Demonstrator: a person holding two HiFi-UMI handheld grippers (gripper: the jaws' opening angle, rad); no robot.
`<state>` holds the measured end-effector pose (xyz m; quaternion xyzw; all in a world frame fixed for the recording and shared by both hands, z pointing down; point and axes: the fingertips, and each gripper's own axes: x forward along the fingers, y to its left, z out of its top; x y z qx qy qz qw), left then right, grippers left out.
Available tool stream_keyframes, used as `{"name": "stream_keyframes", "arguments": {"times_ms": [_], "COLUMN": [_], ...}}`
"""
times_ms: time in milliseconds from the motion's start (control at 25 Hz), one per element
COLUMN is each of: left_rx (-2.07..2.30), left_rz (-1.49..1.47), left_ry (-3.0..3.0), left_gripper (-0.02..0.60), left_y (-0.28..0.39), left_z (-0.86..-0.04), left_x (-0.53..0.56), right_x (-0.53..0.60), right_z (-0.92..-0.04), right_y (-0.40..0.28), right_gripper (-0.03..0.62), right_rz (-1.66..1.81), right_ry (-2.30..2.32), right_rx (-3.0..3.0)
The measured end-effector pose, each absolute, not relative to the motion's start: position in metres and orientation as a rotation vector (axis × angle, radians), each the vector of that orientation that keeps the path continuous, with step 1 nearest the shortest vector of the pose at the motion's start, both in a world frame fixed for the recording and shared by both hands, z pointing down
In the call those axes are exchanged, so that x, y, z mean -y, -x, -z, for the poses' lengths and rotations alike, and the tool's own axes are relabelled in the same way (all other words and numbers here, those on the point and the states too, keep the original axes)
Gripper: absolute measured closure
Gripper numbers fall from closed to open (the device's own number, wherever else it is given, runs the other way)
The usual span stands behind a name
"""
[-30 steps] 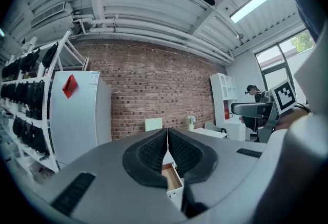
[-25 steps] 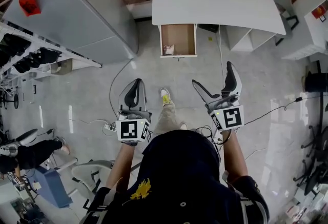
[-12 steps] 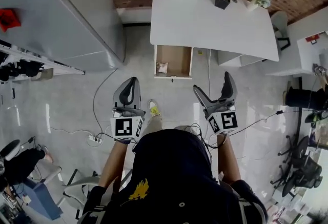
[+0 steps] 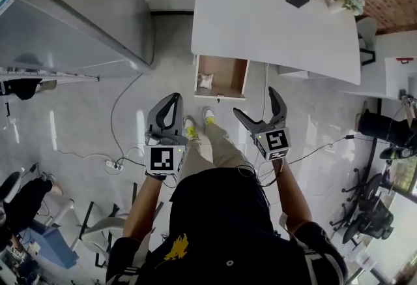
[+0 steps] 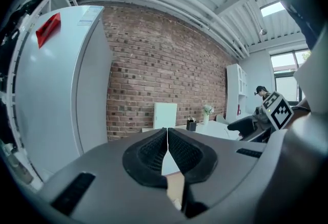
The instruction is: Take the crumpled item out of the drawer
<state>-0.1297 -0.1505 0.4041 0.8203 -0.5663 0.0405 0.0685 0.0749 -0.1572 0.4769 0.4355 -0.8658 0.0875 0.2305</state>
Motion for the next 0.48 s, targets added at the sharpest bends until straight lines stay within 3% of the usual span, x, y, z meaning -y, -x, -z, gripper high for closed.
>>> {"name": "stream_keyframes", "arguments": {"times_ms": [280,480], "left_rx": [1.779,1.766], "left_rz": [-0.243,-0.173], "left_ry": [-2.352,-2.241], "left_gripper": [0.561,0.561], "left_y": [0.142,0.135], "left_z": [-0.455,-0.477], "left_x": [0.177,0.195], "right_x": [0.195,0.223], "right_z": [-0.629,-0.751], "right_y": [-0.062,-0.058], "right_gripper": [0.056,0.056], "right_rz": [-0.43,-0.601], "right_ry": [-0.923,-0.915], "right_rx": [2.269,2.125]}}
